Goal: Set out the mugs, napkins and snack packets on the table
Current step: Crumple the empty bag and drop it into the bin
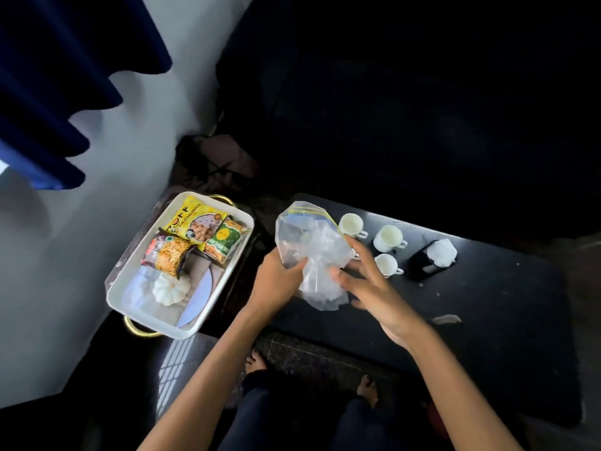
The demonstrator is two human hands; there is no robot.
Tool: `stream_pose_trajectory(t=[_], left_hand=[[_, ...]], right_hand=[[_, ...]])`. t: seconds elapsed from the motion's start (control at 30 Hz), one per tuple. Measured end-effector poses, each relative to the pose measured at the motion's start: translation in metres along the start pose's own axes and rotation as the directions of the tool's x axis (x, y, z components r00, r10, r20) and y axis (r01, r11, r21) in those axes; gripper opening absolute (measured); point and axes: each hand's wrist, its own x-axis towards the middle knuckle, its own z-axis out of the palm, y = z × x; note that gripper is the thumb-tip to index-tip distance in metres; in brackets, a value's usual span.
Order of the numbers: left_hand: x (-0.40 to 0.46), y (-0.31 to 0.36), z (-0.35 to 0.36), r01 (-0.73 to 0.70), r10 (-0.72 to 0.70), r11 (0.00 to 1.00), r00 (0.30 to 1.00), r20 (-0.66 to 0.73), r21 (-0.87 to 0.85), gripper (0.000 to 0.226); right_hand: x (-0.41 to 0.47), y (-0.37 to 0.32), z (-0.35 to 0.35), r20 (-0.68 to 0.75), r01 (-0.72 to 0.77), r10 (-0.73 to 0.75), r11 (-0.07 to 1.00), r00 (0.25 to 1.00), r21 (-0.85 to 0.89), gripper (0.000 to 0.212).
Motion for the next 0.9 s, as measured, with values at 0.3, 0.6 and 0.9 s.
stream_pose_trajectory(t=[0.3,0.6,0.9], left_hand=[[-0.043,0.042,0.156,0.033,-0.022,0.998,0.982,0.186,-0.059,0.019],[-0.063,0.078,0.256,0.179,-0.226,0.974,0.781,0.582,0.139,0.041],[-0.053,0.060,0.338,0.124,-0.290,0.951,0.669,0.684,0.282,0.036]], right_hand=[[-0.051,0.056,-0.126,-0.236,0.087,-0.071,0.995,0.969,0.056,0.048],[-0.099,0.116,-0.204,-0.643,0.090,0.001,0.990,0.766,0.110,0.019],[-0.127,0.162,-0.242,-0.772,-0.030,0.101,0.994,0.627,0.105,0.029]])
